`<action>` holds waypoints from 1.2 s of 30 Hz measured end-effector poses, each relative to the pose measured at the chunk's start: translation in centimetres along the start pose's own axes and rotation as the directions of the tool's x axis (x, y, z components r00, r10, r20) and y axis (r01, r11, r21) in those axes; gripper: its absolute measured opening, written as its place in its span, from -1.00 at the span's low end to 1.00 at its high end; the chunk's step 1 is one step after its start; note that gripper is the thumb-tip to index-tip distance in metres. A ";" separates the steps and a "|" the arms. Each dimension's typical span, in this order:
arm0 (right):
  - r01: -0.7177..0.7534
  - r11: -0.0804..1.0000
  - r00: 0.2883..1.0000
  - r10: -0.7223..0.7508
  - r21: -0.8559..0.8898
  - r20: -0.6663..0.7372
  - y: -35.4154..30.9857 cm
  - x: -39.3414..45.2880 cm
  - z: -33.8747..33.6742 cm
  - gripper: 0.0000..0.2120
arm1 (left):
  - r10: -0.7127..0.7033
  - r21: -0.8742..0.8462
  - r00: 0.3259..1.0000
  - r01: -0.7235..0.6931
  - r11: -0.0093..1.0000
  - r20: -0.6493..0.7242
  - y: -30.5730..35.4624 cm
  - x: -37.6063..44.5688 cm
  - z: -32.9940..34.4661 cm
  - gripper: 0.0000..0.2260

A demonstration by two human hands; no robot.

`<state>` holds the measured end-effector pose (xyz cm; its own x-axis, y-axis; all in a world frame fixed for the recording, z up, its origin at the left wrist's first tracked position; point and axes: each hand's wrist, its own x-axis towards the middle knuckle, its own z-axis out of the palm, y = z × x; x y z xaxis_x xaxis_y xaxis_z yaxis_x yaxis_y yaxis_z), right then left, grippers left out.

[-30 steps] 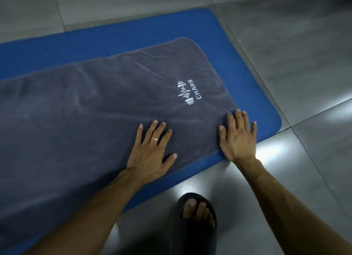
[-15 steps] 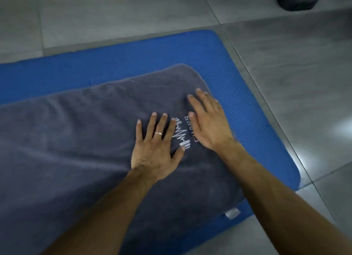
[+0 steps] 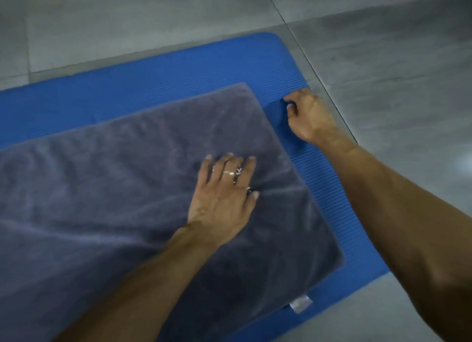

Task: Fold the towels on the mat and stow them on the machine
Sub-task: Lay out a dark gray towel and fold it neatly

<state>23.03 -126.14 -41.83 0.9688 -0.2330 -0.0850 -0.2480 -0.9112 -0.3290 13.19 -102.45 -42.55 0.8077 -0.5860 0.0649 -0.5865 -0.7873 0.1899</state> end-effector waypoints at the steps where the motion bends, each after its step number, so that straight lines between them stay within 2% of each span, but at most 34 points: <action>1: 0.031 0.999 0.999 -0.031 -0.019 0.022 1.0 -1.0 -0.4 -0.67 | 0.056 -0.012 0.998 -0.056 0.998 0.005 1.7 1.3 -0.3 -0.49; 3: 0.102 0.994 0.994 -0.100 -0.030 0.053 2.5 -2.9 -0.8 -0.64 | 0.191 -0.056 0.975 -0.185 0.981 0.114 5.0 3.7 -0.3 -0.47; 6: 0.103 0.995 0.991 -0.104 0.009 0.085 3.9 -4.8 -1.0 -0.60 | 0.286 -0.092 0.924 -0.272 0.958 0.253 7.0 5.4 0.7 -0.43; 8: 0.093 0.995 0.991 -0.095 0.023 0.099 4.2 -5.4 -1.1 -0.57 | 0.296 -0.114 0.926 -0.276 0.954 0.235 6.8 5.5 0.5 -0.60; 10: 0.077 0.997 0.992 -0.077 0.005 0.101 4.1 -5.6 -1.1 -0.55 | 0.286 -0.211 0.932 -0.240 0.948 0.224 5.8 5.1 -0.1 -0.79; 12: 0.070 0.997 0.995 -0.068 -0.022 0.077 3.5 -5.4 -1.0 -0.53 | 0.174 -0.372 0.958 -0.079 0.925 0.227 4.7 4.3 -1.0 -0.95; 13: 0.085 0.996 0.995 -0.083 -0.025 0.061 3.0 -5.2 -0.9 -0.50 | 0.067 -0.475 0.971 0.051 0.879 0.229 4.3 3.8 -1.5 -0.89; 14: 0.110 0.994 0.993 -0.110 -0.013 0.052 2.5 -5.0 -0.8 -0.47 | -0.070 -0.587 0.970 0.196 0.785 0.231 4.0 3.4 -1.9 -0.77; 16: 0.174 0.984 0.982 -0.176 0.031 0.067 1.0 -4.7 -0.2 -0.38 | -0.361 -0.733 0.894 0.431 0.526 0.267 3.1 2.7 -2.3 -0.60; 17: 0.213 0.976 0.974 -0.215 0.042 0.075 0.1 -4.5 0.1 -0.34 | -0.464 -0.738 0.839 0.500 0.453 0.284 2.5 2.4 -2.5 -0.61; 20: 0.312 0.949 0.946 -0.314 0.042 0.082 -3.5 -3.5 0.8 -0.35 | -0.574 -0.609 0.751 0.632 0.479 0.327 0.5 1.4 -3.0 -0.78; 22: 0.371 0.929 0.923 -0.369 0.007 0.104 -5.8 -2.6 1.1 -0.55 | -0.556 -0.574 0.741 0.658 0.487 0.377 -1.0 0.5 -3.4 -0.76; 24: 0.432 0.901 0.897 -0.425 -0.043 0.121 -7.9 -1.5 1.1 -0.79 | -0.508 -0.591 0.754 0.649 0.480 0.415 -2.8 -0.7 -4.0 -0.65; 25: 0.459 0.886 0.883 -0.447 -0.061 0.143 -8.8 -1.1 1.1 -0.83 | -0.493 -0.612 0.757 0.646 0.457 0.430 -3.8 -1.4 -4.4 -0.57; 27: 0.495 0.863 0.854 -0.462 -0.100 0.238 -10.4 -0.7 0.9 -0.71 | -0.492 -0.592 0.738 0.670 0.448 0.462 -5.7 -3.2 -5.0 -0.48; 28: 0.508 0.850 0.839 -0.451 -0.141 0.304 -11.1 -0.7 0.7 -0.63 | -0.504 -0.538 0.719 0.694 0.480 0.478 -6.5 -4.2 -5.4 -0.50; 30: 0.536 0.805 0.822 -0.431 -0.252 0.372 -12.2 -0.8 0.8 -0.60 | -0.526 -0.418 0.683 0.728 0.543 0.507 -7.6 -6.1 -6.1 -0.72; 32: 0.516 0.810 0.839 -0.414 -0.277 0.352 -12.9 -0.8 0.8 -0.72 | -0.519 -0.397 0.654 0.752 0.526 0.551 -8.3 -7.7 -6.8 -0.90; 36: 0.496 0.845 0.856 -0.439 -0.198 0.272 -16.2 -0.8 0.0 -0.81 | -0.536 -0.422 0.634 0.773 0.475 0.558 -10.5 -10.7 -7.9 -0.85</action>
<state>26.24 -111.16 -36.40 0.9383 0.2932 -0.1837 0.2714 -0.9530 -0.1345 11.22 -86.38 -37.56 0.7924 -0.0566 -0.6073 0.3709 -0.7458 0.5534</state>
